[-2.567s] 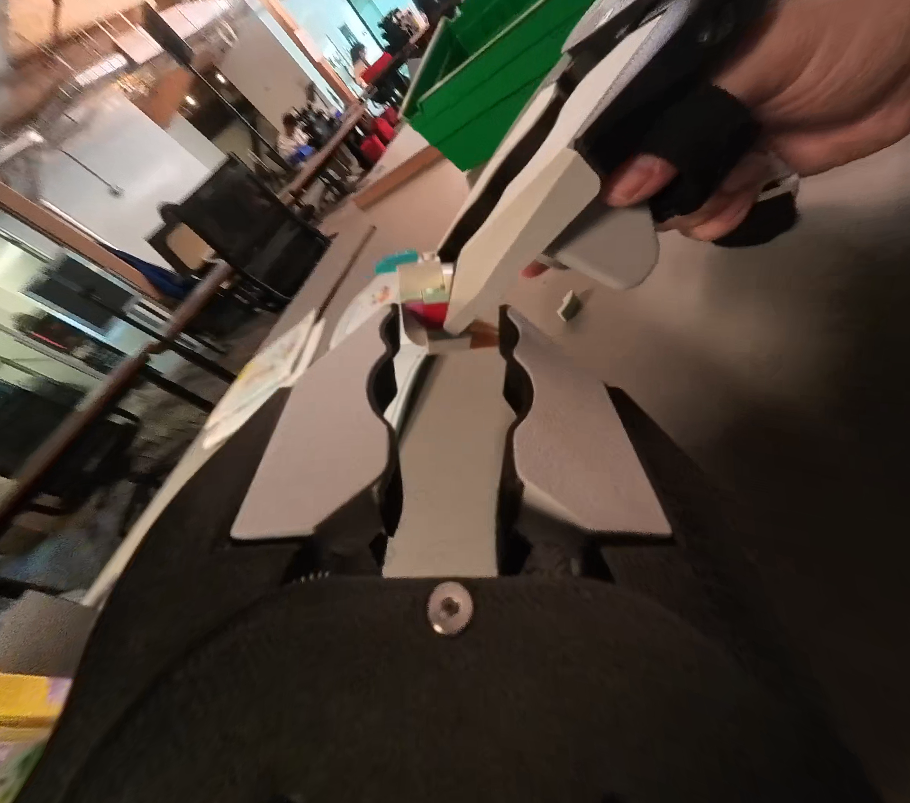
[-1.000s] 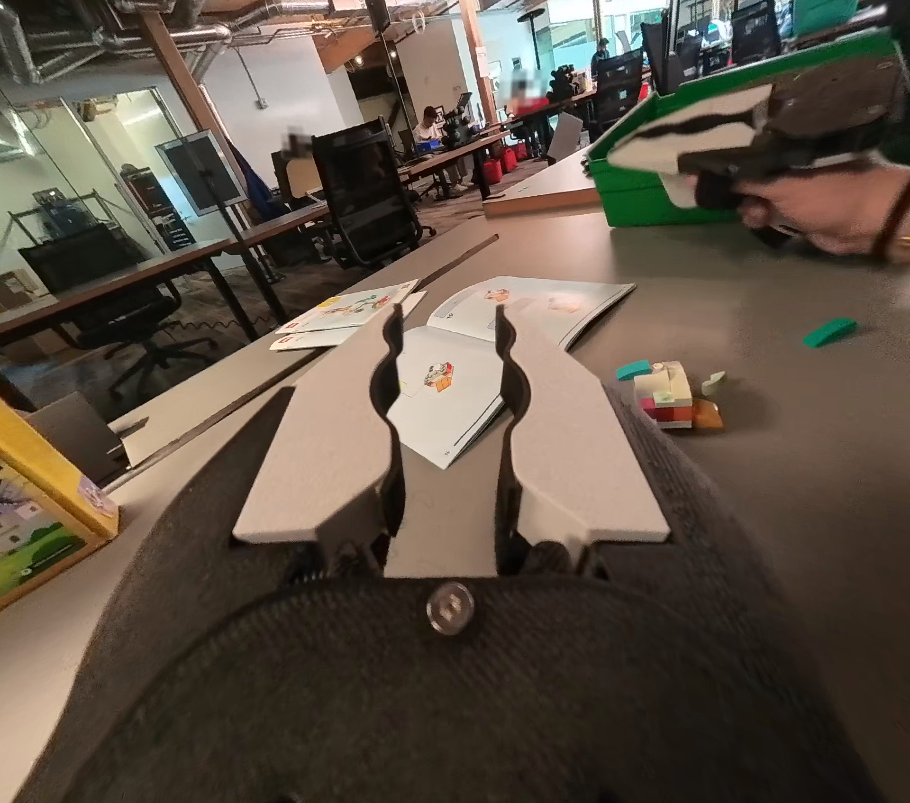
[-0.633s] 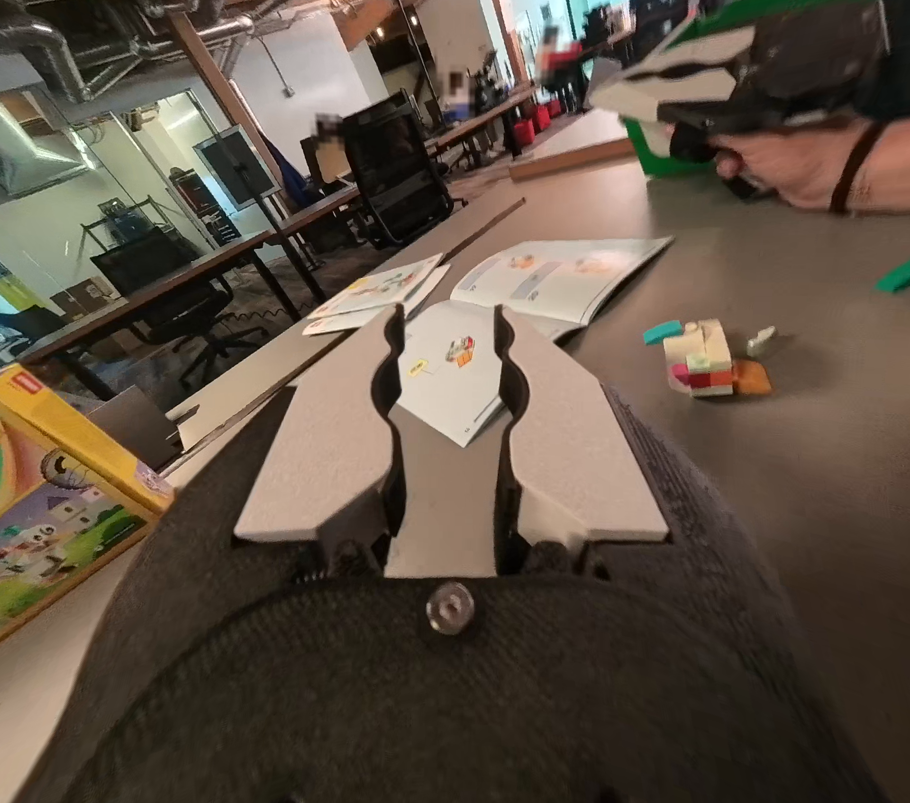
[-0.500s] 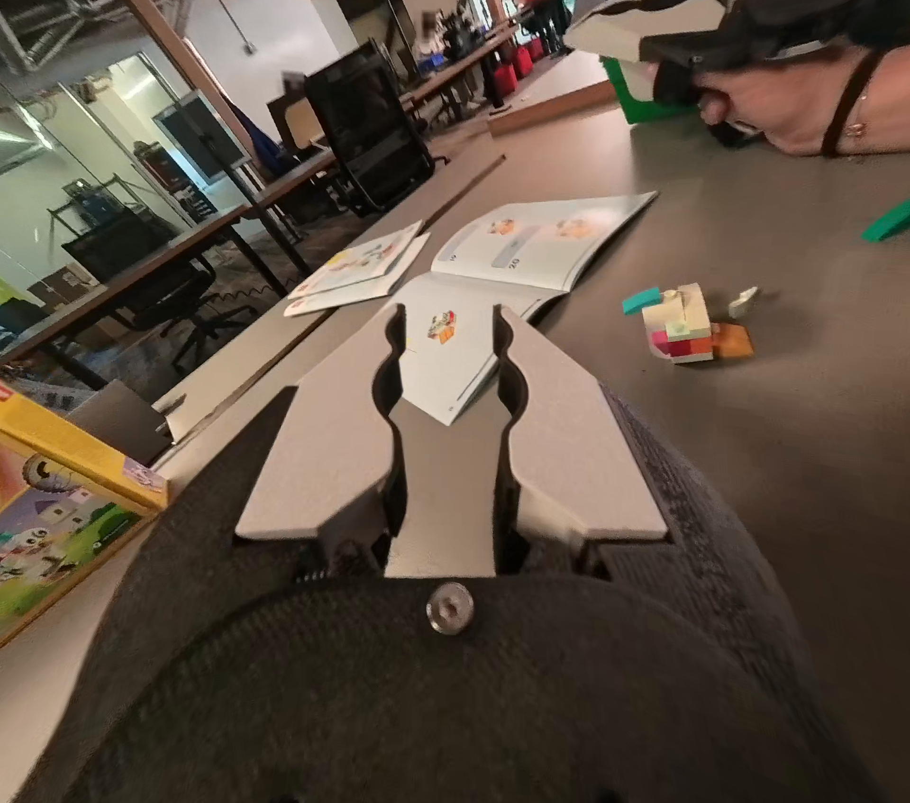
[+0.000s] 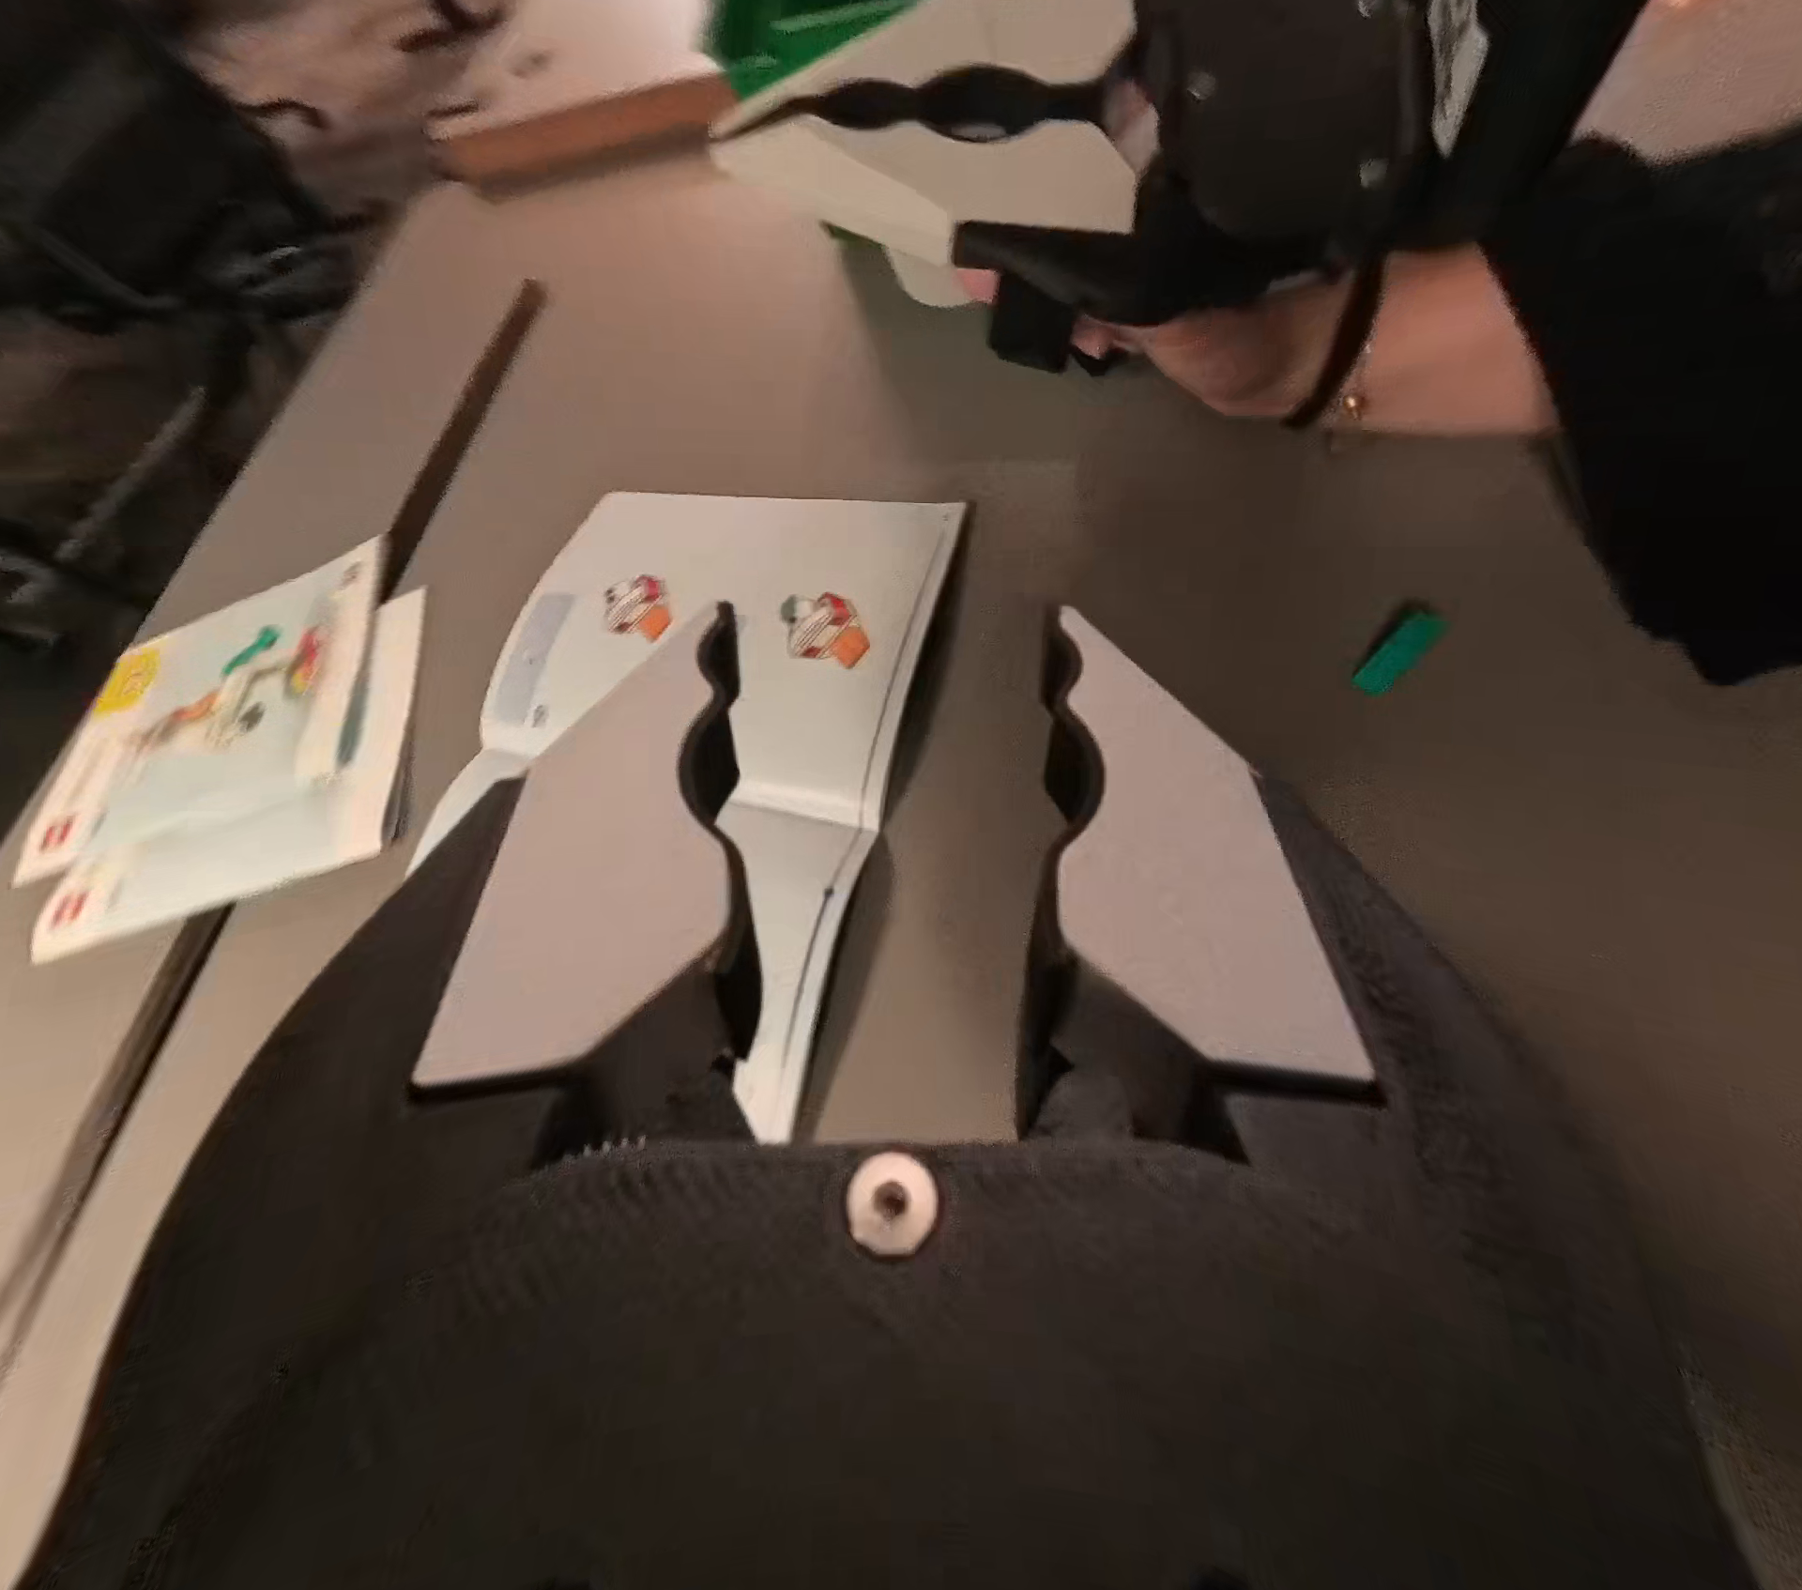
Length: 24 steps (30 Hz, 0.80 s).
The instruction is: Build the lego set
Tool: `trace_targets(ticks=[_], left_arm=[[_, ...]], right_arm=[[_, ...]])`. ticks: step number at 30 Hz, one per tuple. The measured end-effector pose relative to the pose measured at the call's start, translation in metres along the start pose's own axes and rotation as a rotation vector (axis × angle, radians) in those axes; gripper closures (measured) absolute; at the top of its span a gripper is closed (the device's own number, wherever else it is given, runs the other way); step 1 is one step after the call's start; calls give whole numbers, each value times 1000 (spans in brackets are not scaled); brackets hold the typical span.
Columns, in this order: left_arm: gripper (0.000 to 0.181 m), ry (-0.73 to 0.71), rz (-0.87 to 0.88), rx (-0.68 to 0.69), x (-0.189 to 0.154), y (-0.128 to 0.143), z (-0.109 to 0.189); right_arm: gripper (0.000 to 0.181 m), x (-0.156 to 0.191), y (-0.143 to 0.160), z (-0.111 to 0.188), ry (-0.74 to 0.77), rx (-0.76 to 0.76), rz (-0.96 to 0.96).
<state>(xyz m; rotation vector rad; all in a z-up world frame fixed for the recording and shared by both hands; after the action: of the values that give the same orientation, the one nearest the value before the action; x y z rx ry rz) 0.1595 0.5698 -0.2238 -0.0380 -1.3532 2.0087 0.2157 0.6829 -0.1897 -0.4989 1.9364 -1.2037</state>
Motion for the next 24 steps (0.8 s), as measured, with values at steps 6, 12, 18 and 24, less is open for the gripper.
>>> trace_targets(ticks=[6, 12, 18, 24], left_arm=[[126, 239, -155, 235, -9, 19, -49], [135, 266, -154, 263, -5, 23, -85], [135, 275, -255, 301, -13, 36, -103], [135, 243, -267, 275, -14, 38, -109]], right_arm=[[181, -13, 3, 4, 40, 8, -18], [181, -14, 6, 3, 43, 15, -32], [181, -14, 7, 2, 42, 17, -38], [181, -16, 8, 2, 46, 18, -52]])
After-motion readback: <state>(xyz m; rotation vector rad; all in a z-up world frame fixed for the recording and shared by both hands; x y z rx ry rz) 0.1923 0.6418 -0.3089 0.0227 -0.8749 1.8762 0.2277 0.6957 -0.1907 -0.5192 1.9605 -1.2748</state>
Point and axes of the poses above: each gripper's, where its closed fingertips meet, z back along the fingers, y out of its underside, x = y × z across the jaws, the point moved 1 cm from there along z, back along the fingers, and after that the axes turned 7 degrees about -y, right-handed, at the moved point
